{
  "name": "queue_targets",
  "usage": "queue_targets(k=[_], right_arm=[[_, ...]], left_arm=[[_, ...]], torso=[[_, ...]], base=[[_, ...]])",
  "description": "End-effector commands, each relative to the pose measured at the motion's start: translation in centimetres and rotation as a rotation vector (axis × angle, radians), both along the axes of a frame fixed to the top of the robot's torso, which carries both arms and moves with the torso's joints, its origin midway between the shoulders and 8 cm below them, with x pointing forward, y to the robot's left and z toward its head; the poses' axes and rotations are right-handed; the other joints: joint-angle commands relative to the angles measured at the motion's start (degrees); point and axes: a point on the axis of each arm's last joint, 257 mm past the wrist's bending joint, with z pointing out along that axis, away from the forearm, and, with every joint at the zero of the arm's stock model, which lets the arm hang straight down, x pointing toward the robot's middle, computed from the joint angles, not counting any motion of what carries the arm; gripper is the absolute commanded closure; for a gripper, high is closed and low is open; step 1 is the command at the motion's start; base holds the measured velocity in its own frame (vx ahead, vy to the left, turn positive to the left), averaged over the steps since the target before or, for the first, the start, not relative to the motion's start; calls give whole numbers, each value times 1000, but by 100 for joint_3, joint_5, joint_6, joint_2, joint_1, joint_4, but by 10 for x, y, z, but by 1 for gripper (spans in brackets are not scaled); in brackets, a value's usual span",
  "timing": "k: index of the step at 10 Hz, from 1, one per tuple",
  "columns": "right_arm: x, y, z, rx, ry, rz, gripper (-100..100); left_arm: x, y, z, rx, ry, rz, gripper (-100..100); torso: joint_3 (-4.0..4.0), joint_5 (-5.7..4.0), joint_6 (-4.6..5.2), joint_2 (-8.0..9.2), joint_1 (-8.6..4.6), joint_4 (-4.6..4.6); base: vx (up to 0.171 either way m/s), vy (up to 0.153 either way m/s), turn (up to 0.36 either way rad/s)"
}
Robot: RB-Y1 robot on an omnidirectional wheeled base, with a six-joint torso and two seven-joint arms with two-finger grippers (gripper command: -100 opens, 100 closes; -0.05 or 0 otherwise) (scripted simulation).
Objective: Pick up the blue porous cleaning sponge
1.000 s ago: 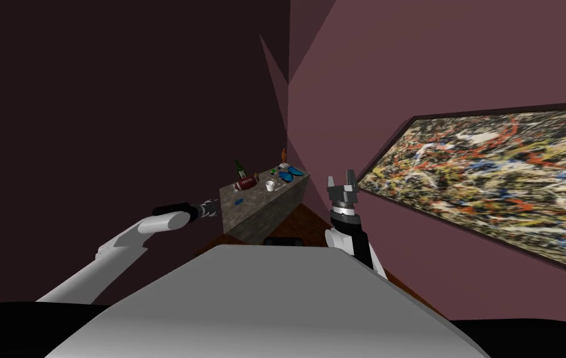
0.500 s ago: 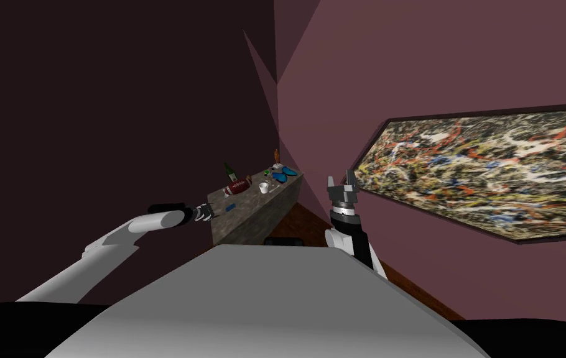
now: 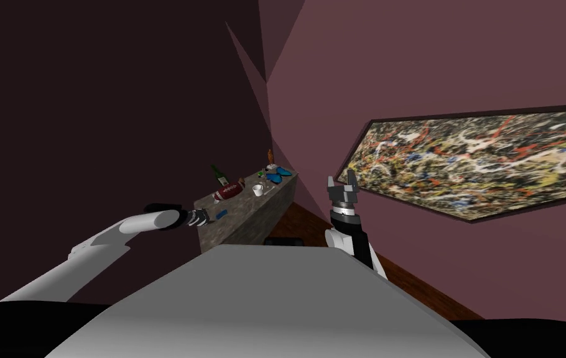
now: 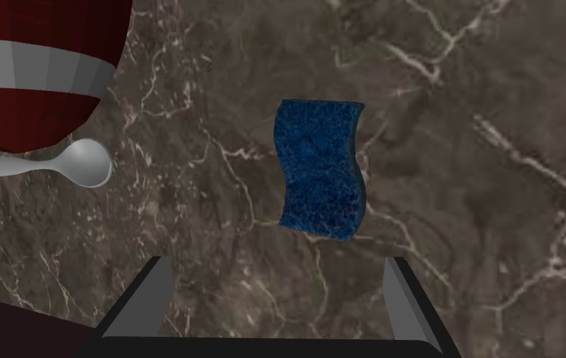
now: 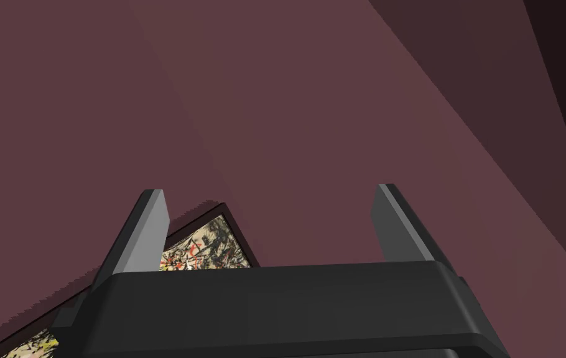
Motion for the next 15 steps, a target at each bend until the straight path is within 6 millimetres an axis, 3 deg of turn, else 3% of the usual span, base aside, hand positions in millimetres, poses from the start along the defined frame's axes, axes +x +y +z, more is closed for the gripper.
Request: queue_targets(k=[1,12,14,15], right_arm=[[0,0,0,0,0,0,0],[0,0,0,0,0,0,0],[0,0,0,0,0,0,0],[0,0,0,0,0,0,0]], left_arm=[[-15,3,-3,-31,52,53,-100],[-98,11,-18,-145,332,277,-100],[-99,10,-19,-147,338,281,-100],[-100,10,-19,-148,342,285,0]], torso=[[0,0,0,0,0,0],[0,0,1,0,1,0],[1,0,-1,2,0,0],[4,0,-4,8,0,2]], base=[[40,-4,-222],[33,1,-137],[18,4,-65],[0,0,0]])
